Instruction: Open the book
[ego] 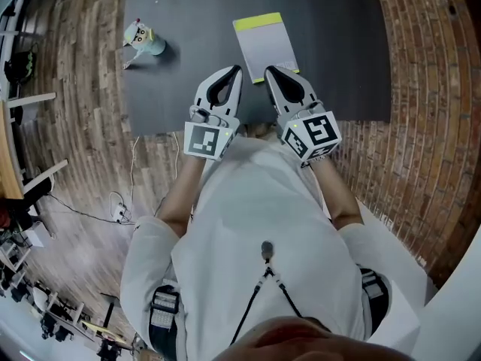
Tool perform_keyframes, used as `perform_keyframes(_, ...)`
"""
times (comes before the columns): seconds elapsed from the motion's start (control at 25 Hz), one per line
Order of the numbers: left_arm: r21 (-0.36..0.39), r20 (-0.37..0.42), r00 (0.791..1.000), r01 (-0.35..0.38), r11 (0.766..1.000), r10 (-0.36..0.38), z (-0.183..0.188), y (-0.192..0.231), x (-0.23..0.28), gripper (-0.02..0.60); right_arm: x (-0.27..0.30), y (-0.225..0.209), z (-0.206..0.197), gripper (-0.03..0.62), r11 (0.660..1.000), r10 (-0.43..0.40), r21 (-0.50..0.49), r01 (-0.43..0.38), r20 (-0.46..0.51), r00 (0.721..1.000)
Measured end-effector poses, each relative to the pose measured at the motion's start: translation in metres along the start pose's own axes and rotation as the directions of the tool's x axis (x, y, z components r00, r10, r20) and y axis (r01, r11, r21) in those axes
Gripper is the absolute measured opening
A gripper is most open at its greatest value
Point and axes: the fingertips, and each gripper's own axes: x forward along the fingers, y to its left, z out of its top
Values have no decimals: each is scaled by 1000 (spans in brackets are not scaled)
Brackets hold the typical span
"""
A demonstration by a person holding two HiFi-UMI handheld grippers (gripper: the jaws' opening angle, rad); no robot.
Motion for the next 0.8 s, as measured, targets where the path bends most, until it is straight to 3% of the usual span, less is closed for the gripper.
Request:
perform_keyframes(0.32, -38, -14, 1000, 18, 999, -19, -20, 20, 14, 23, 30, -17, -29, 38, 999, -44, 10, 45, -67, 997)
perform_keyframes(0.44, -66, 14, 1000, 11, 998, -10, -20, 28, 22, 23, 43, -25, -44, 37, 998, -57, 2, 57, -98, 994)
perform_keyframes(0.8, -84, -9, 1000, 19, 996, -20, -39, 26, 29, 23, 62, -48, -114, 38, 995, -97, -46, 89, -244, 965)
